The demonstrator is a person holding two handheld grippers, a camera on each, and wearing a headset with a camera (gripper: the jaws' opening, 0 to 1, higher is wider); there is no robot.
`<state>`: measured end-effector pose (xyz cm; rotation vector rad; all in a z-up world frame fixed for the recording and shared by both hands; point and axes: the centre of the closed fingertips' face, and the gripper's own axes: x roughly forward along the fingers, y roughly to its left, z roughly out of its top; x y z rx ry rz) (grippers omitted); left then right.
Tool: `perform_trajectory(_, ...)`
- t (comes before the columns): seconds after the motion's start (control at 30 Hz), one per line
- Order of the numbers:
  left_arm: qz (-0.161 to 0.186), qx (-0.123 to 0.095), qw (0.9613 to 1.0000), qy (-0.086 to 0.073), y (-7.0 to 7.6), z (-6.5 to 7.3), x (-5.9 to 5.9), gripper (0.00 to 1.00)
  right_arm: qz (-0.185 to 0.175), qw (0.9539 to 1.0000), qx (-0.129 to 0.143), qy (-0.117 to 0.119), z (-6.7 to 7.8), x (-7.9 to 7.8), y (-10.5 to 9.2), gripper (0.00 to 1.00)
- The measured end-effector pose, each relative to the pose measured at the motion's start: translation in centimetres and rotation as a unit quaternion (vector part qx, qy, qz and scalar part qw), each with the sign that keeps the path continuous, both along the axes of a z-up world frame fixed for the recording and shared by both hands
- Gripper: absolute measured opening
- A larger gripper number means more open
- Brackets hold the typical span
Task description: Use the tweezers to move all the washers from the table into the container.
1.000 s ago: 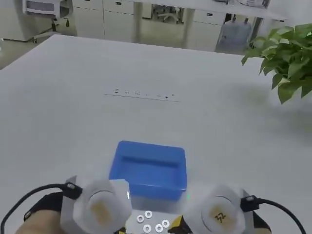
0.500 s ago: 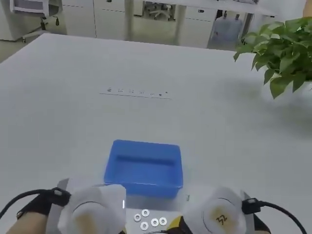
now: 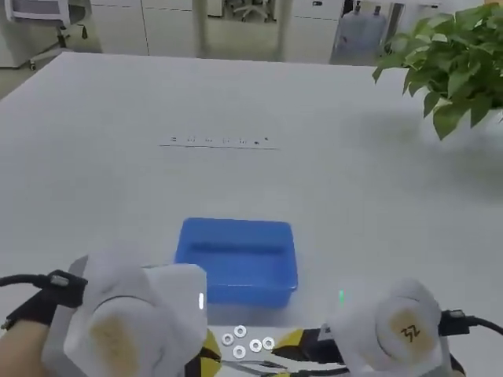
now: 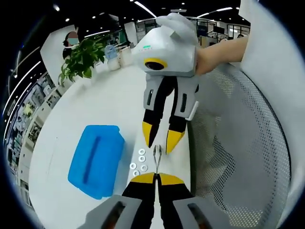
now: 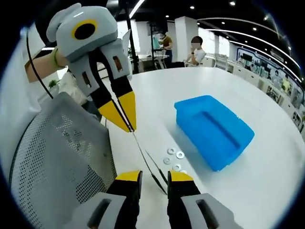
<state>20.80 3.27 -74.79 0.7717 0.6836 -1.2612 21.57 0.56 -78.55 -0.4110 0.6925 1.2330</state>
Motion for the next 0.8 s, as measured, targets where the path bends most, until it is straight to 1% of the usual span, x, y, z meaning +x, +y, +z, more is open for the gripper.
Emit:
perform_trajectory(0.07, 0.000, 0.009, 0.9999, -0.005, -0.1, 0.3, 0.0, 0.00, 0.016, 0.9999, 0.001, -0.005, 0.0, -0.2, 0.6, 0.17)
perform_trajectory(0.1, 0.001, 0.009, 0.9999, -0.005, -0.2, 0.6, -0.1, 0.00, 0.021, 0.9998, 0.003, -0.004, -0.1, -0.3, 0.8, 0.17)
perform_trajectory(0.17, 0.004, 0.003, 1.0000, -0.001, -0.5, 1.2, -0.2, 0.00, 0.044, 0.9990, 0.007, 0.004, -0.3, -0.7, 1.4, 0.17)
perform_trajectory(0.2, 0.003, 0.004, 1.0000, 0.002, -0.6, 1.3, -0.3, 0.00, 0.061, 0.9981, 0.007, 0.009, -0.5, -0.9, 1.8, 0.17)
perform_trajectory(0.23, 0.001, 0.007, 1.0000, 0.004, -0.6, 1.4, -0.5, 0.00, 0.068, 0.9977, 0.002, 0.002, -0.6, -0.7, 1.9, 0.17)
perform_trajectory(0.3, -0.010, 0.015, 0.9998, 0.004, -0.7, 1.5, -0.6, 0.00, 0.095, 0.9954, -0.009, -0.012, -0.7, -0.5, 2.0, 0.12)
perform_trajectory(0.33, -0.013, 0.017, 0.9998, 0.004, -0.7, 1.6, -0.6, 0.00, 0.097, 0.9951, -0.009, -0.014, -0.6, -0.3, 2.1, 0.08)
perform_trajectory(0.37, -0.014, 0.019, 0.9997, 0.003, -0.7, 1.7, -0.5, 0.00, 0.103, 0.9946, -0.004, -0.006, -0.5, -0.4, 2.3, 0.07)
perform_trajectory(0.4, -0.016, 0.021, 0.9997, 0.001, -0.6, 1.7, -0.3, 0.00, 0.103, 0.9947, -0.002, -0.002, -0.4, -0.4, 2.3, 0.06)
perform_trajectory(0.5, -0.015, 0.021, 0.9997, 0.000, -0.5, 2.2, 0.1, 0.00, 0.107, 0.9942, 0.003, -0.007, -0.3, 0.0, 2.7, 0.06)
perform_trajectory(0.53, -0.015, 0.023, 0.9996, 0.000, -0.5, 2.3, 0.2, 0.00, 0.106, 0.9943, 0.006, -0.010, -0.2, 0.1, 2.8, 0.06)
perform_trajectory(0.6, -0.017, 0.032, 0.9993, -0.008, -0.4, 2.5, 0.5, 0.00, 0.100, 0.9946, 0.013, -0.026, 0.1, 0.7, 3.1, 0.06)
perform_trajectory(0.63, -0.018, 0.036, 0.9992, -0.009, -0.3, 2.7, 0.7, 0.00, 0.096, 0.9947, 0.016, -0.032, 0.2, 0.9, 3.3, 0.06)
perform_trajectory(0.7, -0.023, 0.042, 0.9987, -0.014, -0.3, 2.9, 1.0, 0.00, 0.091, 0.9948, 0.022, -0.042, 0.4, 1.3, 3.6, 0.06)
perform_trajectory(0.8, -0.028, 0.047, 0.9984, -0.015, -0.3, 3.1, 1.3, 0.00, 0.087, 0.9947, 0.027, -0.048, 0.6, 1.6, 4.0, 0.06)
